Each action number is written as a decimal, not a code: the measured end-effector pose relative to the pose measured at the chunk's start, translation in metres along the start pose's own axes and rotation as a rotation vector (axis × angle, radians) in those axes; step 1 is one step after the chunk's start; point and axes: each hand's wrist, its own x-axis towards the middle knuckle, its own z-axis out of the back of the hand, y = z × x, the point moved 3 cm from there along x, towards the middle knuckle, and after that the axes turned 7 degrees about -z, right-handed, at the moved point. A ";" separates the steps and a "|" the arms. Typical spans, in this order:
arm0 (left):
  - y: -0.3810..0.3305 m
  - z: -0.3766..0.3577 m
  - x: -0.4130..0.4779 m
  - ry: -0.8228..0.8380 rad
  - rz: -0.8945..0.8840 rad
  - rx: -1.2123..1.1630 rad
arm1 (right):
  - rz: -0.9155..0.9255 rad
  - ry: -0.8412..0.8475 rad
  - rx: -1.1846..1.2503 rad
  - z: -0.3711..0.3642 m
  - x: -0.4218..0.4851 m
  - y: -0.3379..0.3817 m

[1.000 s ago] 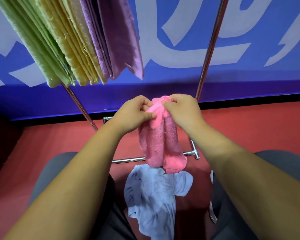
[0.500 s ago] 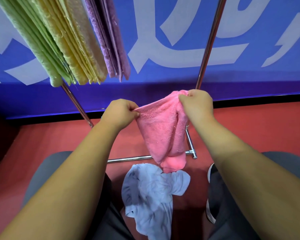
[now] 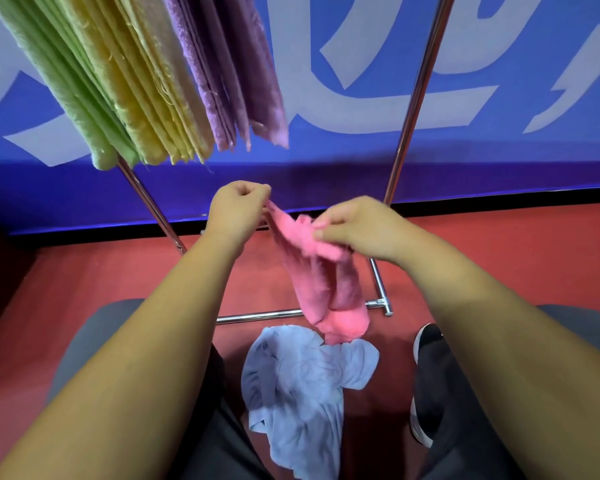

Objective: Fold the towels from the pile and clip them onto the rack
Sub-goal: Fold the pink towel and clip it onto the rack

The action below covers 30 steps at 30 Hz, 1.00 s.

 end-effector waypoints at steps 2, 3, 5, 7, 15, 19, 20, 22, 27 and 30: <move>0.001 0.001 0.000 -0.001 -0.071 0.101 | 0.006 0.306 -0.093 -0.015 -0.007 -0.001; 0.001 0.000 -0.001 0.012 -0.080 0.122 | 0.009 0.379 -0.145 -0.020 -0.009 -0.003; 0.000 -0.005 -0.004 0.055 -0.093 0.159 | 0.034 0.367 -0.208 -0.024 -0.009 -0.005; 0.000 -0.009 -0.004 0.106 -0.113 0.175 | 0.055 0.267 -0.205 -0.023 -0.006 -0.004; -0.004 -0.025 -0.011 0.265 -0.124 0.122 | 0.048 -0.047 -0.145 -0.010 0.000 -0.002; -0.008 -0.030 -0.018 0.345 -0.139 0.097 | 0.066 -0.142 -0.038 -0.007 0.003 -0.002; -0.009 -0.031 -0.020 0.361 -0.138 0.079 | 0.059 -0.158 -0.015 -0.006 0.003 -0.003; -0.012 -0.032 -0.022 0.388 -0.134 0.051 | 0.032 -0.204 0.009 -0.005 0.005 -0.004; -0.014 -0.034 -0.024 0.435 -0.138 0.004 | -0.049 -0.282 0.050 0.000 0.007 -0.008; -0.013 -0.036 -0.024 0.450 -0.144 -0.016 | -0.081 -0.286 0.064 0.002 0.007 -0.008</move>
